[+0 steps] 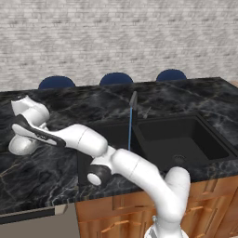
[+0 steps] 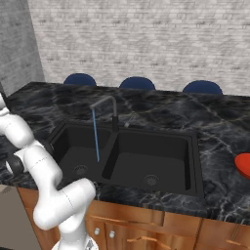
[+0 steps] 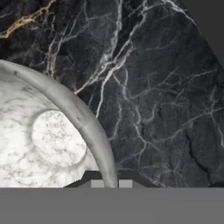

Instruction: Rinse each bowl for a few seconds and place them down in the sink or on the counter.

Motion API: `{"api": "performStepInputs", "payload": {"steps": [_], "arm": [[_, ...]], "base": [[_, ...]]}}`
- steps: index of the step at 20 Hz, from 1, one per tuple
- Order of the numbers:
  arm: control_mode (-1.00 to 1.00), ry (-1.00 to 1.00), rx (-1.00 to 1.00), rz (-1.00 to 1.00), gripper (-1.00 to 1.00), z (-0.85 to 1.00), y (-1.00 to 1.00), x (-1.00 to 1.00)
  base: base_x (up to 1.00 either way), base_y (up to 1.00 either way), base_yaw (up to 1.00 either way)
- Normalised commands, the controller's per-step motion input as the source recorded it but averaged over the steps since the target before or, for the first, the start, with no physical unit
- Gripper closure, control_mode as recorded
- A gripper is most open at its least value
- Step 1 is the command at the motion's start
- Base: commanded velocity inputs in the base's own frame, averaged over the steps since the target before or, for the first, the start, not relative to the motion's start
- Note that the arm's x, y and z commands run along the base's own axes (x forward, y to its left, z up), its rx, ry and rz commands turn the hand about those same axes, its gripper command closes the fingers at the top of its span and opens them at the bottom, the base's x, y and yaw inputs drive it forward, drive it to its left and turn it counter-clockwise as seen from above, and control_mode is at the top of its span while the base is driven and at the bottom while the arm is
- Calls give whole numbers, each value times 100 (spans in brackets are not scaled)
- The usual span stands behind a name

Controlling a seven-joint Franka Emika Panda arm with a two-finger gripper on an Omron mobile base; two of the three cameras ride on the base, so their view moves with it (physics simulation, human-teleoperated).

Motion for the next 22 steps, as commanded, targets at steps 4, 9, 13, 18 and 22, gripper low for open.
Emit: {"api": "performStepInputs", "payload": {"steps": [4,9,13,18,22], "arm": [[-100,0,-16,-41,100,35,-2,8],[-100,0,-13,-34,100,37,-25,5],[-100,0,-8,-26,100,40,-51,0],[-100,-9,0,-13,100,25,-74,-22],[-100,-18,2,-8,100,2,-68,-38]], "base": [[0,0,0],[0,0,0],[0,0,0],[0,0,0],[0,0,0]]}}
